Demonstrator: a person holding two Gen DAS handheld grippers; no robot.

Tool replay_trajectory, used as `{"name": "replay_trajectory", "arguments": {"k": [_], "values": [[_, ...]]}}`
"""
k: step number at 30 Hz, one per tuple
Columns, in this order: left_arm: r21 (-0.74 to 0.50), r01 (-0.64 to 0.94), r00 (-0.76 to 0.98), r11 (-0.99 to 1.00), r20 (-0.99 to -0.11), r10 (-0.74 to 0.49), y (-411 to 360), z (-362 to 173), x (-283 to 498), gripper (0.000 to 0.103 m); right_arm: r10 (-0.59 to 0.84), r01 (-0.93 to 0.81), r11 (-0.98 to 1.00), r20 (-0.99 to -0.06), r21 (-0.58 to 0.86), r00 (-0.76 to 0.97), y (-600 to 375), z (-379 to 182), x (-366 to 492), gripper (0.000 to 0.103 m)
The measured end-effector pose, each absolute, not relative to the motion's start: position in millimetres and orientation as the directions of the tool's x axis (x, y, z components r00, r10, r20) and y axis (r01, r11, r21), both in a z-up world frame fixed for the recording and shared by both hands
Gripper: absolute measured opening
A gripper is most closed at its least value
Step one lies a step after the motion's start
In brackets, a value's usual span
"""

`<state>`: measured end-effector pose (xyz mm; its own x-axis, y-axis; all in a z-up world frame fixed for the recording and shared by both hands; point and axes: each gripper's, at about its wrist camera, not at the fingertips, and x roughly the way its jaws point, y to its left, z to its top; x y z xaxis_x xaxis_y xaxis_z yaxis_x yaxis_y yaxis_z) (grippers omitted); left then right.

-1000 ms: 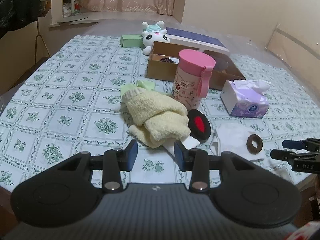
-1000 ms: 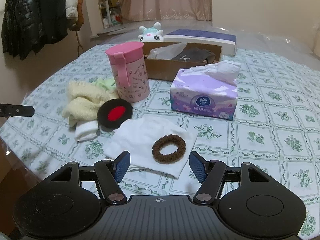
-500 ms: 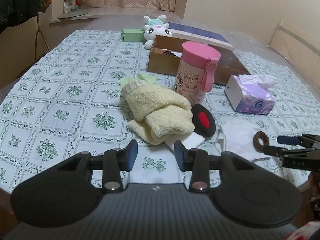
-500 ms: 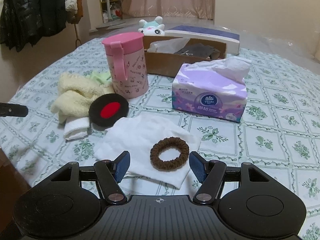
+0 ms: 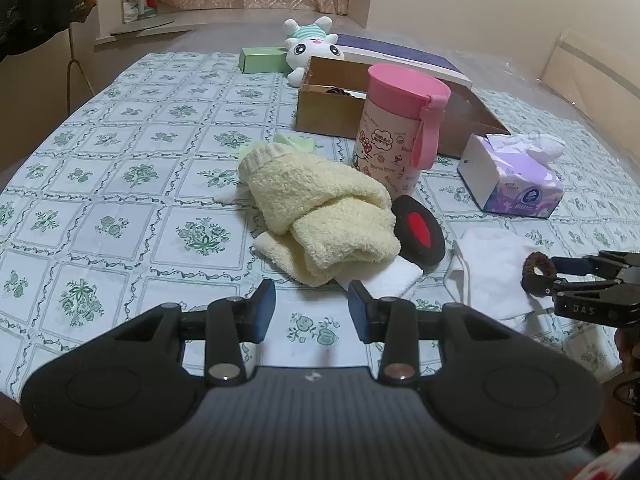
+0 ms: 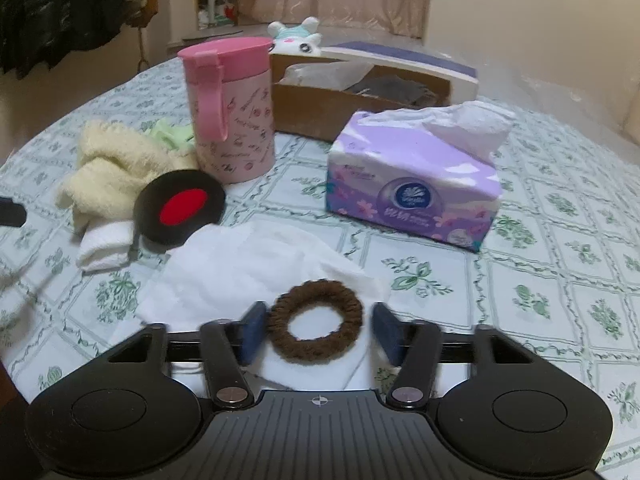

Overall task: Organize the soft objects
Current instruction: 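Close the right tool on the brown scrunchie and lift it, then grasp the yellow fuzzy towel with the left tool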

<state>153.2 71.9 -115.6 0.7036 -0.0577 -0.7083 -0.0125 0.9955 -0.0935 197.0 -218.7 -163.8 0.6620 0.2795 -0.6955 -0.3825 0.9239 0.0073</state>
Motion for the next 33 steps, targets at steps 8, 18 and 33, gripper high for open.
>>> {"name": "replay_trajectory", "arguments": {"k": [8, 18, 33], "values": [[-0.064, 0.014, 0.716, 0.998, -0.696, -0.055, 65.9, -118.9, 155.7, 0.037, 0.294, -0.399, 0.917, -0.69, 0.009, 0.661, -217.9, -166.4, 197.3, 0.019], [-0.024, 0.035, 0.717, 0.999, -0.696, -0.042, 60.9, -124.8, 167.1, 0.039, 0.301, -0.366, 0.93, -0.654, 0.04, 0.694, -229.7, -154.2, 198.6, 0.019], [0.036, 0.08, 0.725, 0.996, -0.688, -0.033, 50.3, -132.4, 195.5, 0.053, 0.301, -0.308, 0.945, -0.659, 0.11, 0.689, -248.5, -154.9, 203.4, 0.019]]}}
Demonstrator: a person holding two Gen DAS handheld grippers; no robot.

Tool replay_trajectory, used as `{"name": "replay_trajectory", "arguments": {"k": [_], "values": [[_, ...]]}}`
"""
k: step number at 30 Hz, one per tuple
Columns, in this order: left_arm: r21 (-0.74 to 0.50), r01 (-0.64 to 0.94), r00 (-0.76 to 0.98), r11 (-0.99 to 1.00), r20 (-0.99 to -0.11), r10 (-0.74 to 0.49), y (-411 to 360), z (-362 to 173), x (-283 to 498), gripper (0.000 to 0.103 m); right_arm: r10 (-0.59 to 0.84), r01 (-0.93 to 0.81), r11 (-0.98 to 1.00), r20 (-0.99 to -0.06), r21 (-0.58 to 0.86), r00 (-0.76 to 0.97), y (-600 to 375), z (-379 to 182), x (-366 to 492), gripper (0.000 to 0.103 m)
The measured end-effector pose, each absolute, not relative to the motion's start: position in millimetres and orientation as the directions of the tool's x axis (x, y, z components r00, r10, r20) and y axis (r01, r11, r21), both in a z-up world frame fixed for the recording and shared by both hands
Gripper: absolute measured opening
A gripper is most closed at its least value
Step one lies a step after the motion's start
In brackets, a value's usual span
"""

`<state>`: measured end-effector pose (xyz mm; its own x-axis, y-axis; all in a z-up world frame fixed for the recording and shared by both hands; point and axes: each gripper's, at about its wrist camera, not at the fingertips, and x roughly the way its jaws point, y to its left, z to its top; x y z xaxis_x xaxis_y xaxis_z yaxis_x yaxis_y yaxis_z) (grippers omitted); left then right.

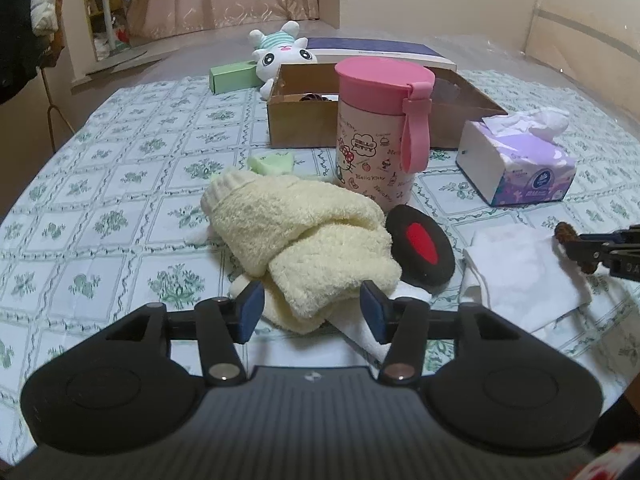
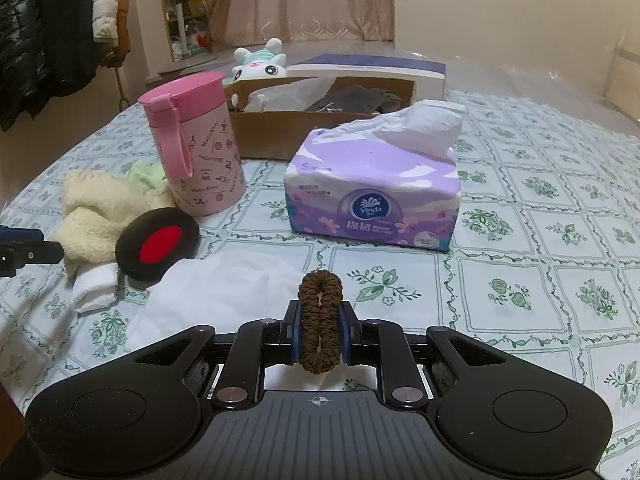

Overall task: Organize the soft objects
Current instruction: 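Grasp the yellow fuzzy towel with the left tool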

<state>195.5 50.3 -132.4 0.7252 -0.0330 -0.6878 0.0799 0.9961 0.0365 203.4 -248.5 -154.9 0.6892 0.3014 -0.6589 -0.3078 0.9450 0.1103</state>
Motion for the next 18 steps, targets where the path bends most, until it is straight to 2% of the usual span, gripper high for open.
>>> {"name": "replay_trajectory", "arguments": {"k": [7, 12, 13, 14, 15, 17, 18], "values": [[0.131, 0.135, 0.759, 0.982, -0.65, -0.017, 46.9, -133.6, 213.7, 0.071, 0.299, -0.295, 0.948, -0.661, 0.121, 0.689, -252.6, -157.1, 205.2, 0.019], [0.129, 0.169, 0.756, 0.977, -0.653, -0.045, 49.5, -141.5, 231.0, 0.07, 0.296, -0.286, 0.95, -0.662, 0.127, 0.689, -254.7, -158.2, 206.0, 0.019], [0.11, 0.181, 0.751, 0.977, -0.657, -0.065, 51.6, -143.4, 233.9, 0.065, 0.295, -0.284, 0.95, -0.662, 0.127, 0.689, -255.3, -158.2, 206.1, 0.019], [0.096, 0.186, 0.747, 0.978, -0.66, -0.078, 53.1, -145.0, 236.2, 0.053, 0.294, -0.283, 0.951, -0.662, 0.127, 0.689, -255.7, -158.2, 206.3, 0.019], [0.073, 0.196, 0.74, 0.978, -0.665, -0.099, 55.2, -146.9, 238.7, 0.047, 0.291, -0.28, 0.952, -0.662, 0.126, 0.69, -256.5, -158.1, 206.4, 0.019], [0.032, 0.21, 0.733, 0.977, -0.667, -0.136, 59.1, -148.4, 240.6, 0.027, 0.286, -0.274, 0.954, -0.662, 0.125, 0.692, -258.4, -158.2, 206.7, 0.019], [0.022, 0.211, 0.736, 0.977, -0.661, -0.144, 61.1, -147.5, 240.6, 0.023, 0.283, -0.271, 0.955, -0.663, 0.125, 0.693, -259.2, -158.3, 207.0, 0.019]]}}
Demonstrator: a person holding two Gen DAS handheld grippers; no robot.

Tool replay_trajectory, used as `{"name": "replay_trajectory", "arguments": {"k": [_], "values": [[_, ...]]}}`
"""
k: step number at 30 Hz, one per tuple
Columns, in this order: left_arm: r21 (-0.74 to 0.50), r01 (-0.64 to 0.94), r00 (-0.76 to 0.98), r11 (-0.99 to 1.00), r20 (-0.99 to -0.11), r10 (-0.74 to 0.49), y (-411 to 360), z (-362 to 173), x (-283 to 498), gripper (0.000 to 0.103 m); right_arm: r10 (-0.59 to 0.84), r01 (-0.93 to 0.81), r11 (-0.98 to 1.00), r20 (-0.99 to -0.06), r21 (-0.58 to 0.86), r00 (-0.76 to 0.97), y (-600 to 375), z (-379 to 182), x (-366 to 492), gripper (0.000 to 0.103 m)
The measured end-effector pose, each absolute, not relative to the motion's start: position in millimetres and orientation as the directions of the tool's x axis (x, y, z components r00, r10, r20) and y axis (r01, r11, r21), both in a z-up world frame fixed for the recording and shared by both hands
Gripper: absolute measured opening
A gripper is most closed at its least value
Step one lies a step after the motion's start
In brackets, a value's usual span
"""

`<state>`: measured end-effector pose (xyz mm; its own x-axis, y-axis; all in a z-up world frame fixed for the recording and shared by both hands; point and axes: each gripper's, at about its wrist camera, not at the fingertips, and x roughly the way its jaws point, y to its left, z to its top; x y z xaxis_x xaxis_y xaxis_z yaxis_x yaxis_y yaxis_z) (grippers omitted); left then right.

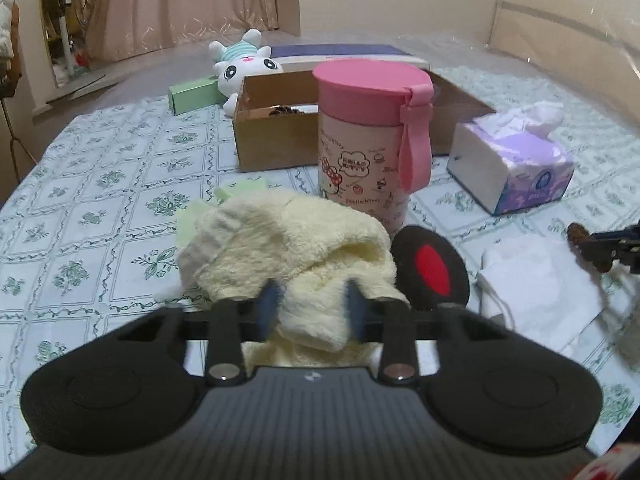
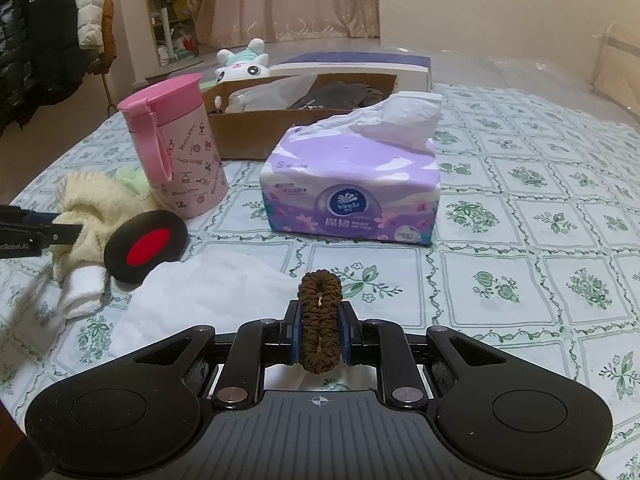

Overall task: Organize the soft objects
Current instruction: 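Grasp the yellow fuzzy towel with the left tool, then carry the yellow towel with the left tool while the right tool carries the scrunchie to the box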

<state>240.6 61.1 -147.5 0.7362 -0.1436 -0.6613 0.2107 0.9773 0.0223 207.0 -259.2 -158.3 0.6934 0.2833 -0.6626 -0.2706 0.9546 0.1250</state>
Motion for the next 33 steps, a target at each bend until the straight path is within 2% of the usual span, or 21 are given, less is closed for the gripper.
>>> {"name": "replay_trajectory", "arguments": {"k": [2, 4, 12, 17, 21, 24, 30, 33], "values": [[0.008, 0.212, 0.742, 0.977, -0.652, -0.155, 65.2, -142.6, 239.3, 0.017, 0.277, -0.261, 0.957, -0.662, 0.125, 0.697, -261.4, -158.0, 207.2, 0.019], [-0.018, 0.196, 0.758, 0.98, -0.632, -0.163, 73.2, -131.5, 236.0, 0.016, 0.272, -0.254, 0.959, -0.659, 0.126, 0.701, -263.4, -157.3, 207.3, 0.019], [-0.07, 0.115, 0.863, 0.991, -0.487, -0.134, 121.8, -60.0, 201.5, 0.015, 0.264, -0.24, 0.962, -0.651, 0.129, 0.712, -268.6, -154.5, 207.2, 0.019], [-0.172, 0.053, 0.879, 0.984, -0.459, -0.128, 159.9, -30.5, 182.3, 0.015, 0.263, -0.236, 0.963, -0.651, 0.131, 0.712, -271.0, -154.5, 207.1, 0.019], [-0.226, 0.024, 0.868, 0.974, -0.479, -0.132, 180.1, -21.9, 169.9, 0.015, 0.261, -0.235, 0.963, -0.653, 0.129, 0.711, -271.6, -154.2, 206.1, 0.019], [-0.199, 0.003, 0.836, 0.98, -0.537, -0.111, 181.2, -26.9, 165.6, 0.015, 0.258, -0.233, 0.964, -0.655, 0.128, 0.71, -273.0, -154.5, 206.4, 0.019], [-0.128, -0.084, 0.719, 0.988, -0.694, -0.029, 168.9, -70.1, 177.4, 0.017, 0.255, -0.23, 0.965, -0.656, 0.126, 0.71, -275.4, -154.2, 206.7, 0.019], [-0.144, -0.083, 0.682, 0.986, -0.73, -0.049, 161.1, -93.2, 182.5, 0.018, 0.255, -0.232, 0.965, -0.656, 0.124, 0.71, -275.5, -153.4, 206.3, 0.019]]}}
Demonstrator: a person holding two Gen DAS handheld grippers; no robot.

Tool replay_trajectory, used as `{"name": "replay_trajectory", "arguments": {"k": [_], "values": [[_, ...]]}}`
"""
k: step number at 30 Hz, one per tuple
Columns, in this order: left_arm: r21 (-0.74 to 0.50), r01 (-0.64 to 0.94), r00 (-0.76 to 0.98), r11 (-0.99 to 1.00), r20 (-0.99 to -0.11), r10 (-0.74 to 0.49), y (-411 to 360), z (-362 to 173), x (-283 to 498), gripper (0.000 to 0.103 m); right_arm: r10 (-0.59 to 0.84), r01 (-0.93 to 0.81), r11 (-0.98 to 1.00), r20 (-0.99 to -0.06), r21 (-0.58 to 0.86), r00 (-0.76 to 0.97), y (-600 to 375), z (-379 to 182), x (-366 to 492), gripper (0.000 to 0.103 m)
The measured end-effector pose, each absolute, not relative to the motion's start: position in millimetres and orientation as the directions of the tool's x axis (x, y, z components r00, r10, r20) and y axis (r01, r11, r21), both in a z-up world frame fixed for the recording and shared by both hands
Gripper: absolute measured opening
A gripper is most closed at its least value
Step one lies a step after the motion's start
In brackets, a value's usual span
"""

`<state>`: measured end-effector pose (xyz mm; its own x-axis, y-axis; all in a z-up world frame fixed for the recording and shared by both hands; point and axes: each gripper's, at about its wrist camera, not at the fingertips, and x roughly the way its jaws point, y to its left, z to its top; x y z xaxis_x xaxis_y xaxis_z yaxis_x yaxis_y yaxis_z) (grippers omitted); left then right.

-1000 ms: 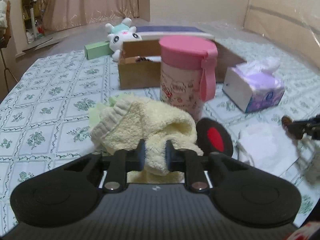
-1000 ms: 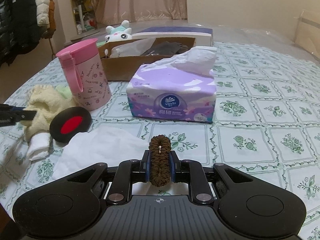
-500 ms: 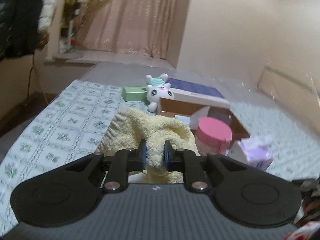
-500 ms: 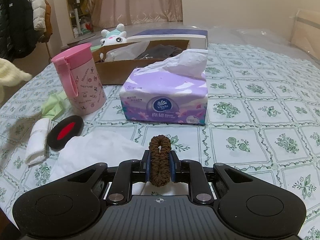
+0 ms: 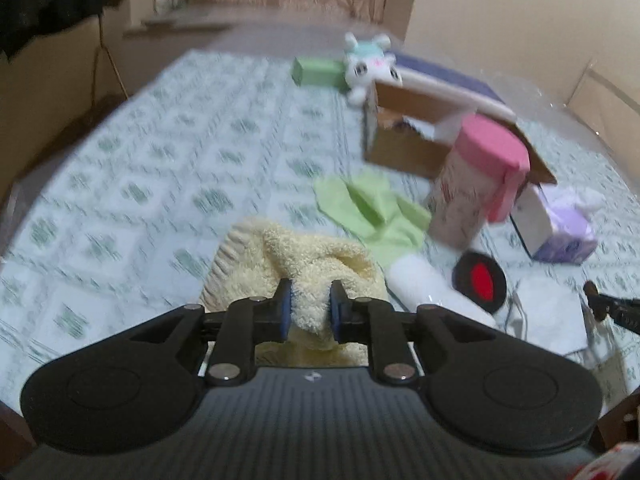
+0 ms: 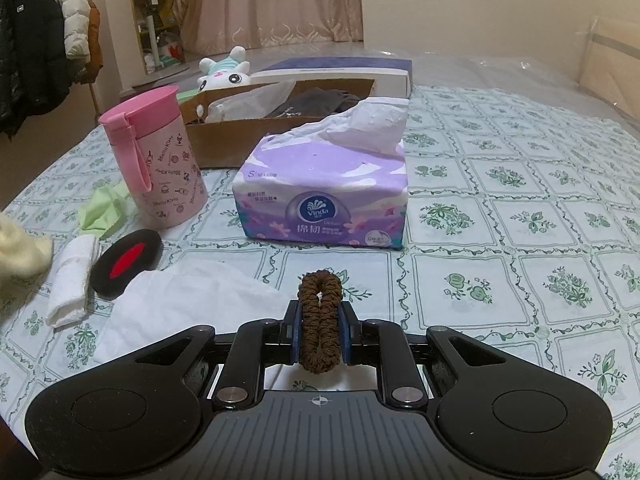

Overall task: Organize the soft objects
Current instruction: 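Carry the yellow towel with the left tool while the right tool carries the scrunchie to the box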

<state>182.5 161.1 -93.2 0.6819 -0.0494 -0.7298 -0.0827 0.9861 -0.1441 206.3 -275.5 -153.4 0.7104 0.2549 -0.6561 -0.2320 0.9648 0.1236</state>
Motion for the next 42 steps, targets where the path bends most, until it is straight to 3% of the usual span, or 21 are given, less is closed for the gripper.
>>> {"name": "replay_trajectory", "arguments": {"k": [4, 9, 13, 15, 17, 22, 24, 27, 29, 32, 35, 42], "values": [[-0.178, -0.057, 0.666, 0.982, -0.74, -0.095, 150.9, -109.8, 187.9, 0.024, 0.254, -0.233, 0.965, -0.66, 0.121, 0.707, -275.0, -153.7, 207.0, 0.019], [-0.136, -0.084, 0.673, 0.987, -0.738, -0.044, 153.1, -119.7, 196.1, 0.041, 0.254, -0.233, 0.965, -0.663, 0.123, 0.704, -275.6, -154.9, 207.0, 0.019], [-0.088, -0.111, 0.677, 0.99, -0.736, 0.011, 159.8, -126.6, 201.2, 0.065, 0.253, -0.229, 0.965, -0.665, 0.125, 0.703, -276.9, -156.1, 207.9, 0.019], [-0.068, -0.115, 0.68, 0.991, -0.732, 0.028, 163.0, -130.8, 204.9, 0.069, 0.252, -0.227, 0.966, -0.666, 0.127, 0.702, -277.4, -157.1, 208.2, 0.019], [-0.067, -0.121, 0.673, 0.99, -0.739, 0.032, 167.9, -137.5, 209.1, 0.079, 0.254, -0.228, 0.965, -0.668, 0.128, 0.7, -277.5, -157.8, 208.7, 0.019], [-0.128, -0.153, 0.637, 0.98, -0.771, -0.001, 178.9, -162.4, 215.1, 0.084, 0.253, -0.219, 0.966, -0.671, 0.137, 0.697, -278.9, -159.4, 209.0, 0.019], [-0.125, -0.156, 0.654, 0.98, -0.756, 0.007, 176.6, -164.1, 212.5, 0.083, 0.252, -0.215, 0.967, -0.671, 0.139, 0.698, -279.7, -159.2, 209.3, 0.019], [-0.138, -0.137, 0.672, 0.981, -0.741, -0.011, 172.1, -163.9, 210.8, 0.068, 0.246, -0.211, 0.968, -0.674, 0.136, 0.697, -280.8, -159.6, 209.8, 0.019], [-0.139, -0.117, 0.676, 0.983, -0.737, -0.024, 168.0, -162.9, 210.4, 0.05, 0.248, -0.212, 0.968, -0.675, 0.137, 0.695, -281.3, -159.6, 210.1, 0.019], [-0.129, -0.09, 0.678, 0.987, -0.734, -0.034, 161.8, -160.0, 210.1, 0.036, 0.251, -0.217, 0.967, -0.674, 0.136, 0.695, -279.9, -159.5, 209.8, 0.019], [-0.15, -0.09, 0.68, 0.985, -0.732, -0.049, 159.8, -158.2, 210.5, 0.029, 0.255, -0.22, 0.966, -0.674, 0.138, 0.693, -279.0, -160.0, 209.1, 0.019], [-0.17, -0.097, 0.693, 0.981, -0.719, -0.056, 162.1, -147.5, 206.4, 0.025, 0.265, -0.245, 0.961, -0.675, 0.127, 0.689, -277.6, -157.2, 209.0, 0.019]]}}
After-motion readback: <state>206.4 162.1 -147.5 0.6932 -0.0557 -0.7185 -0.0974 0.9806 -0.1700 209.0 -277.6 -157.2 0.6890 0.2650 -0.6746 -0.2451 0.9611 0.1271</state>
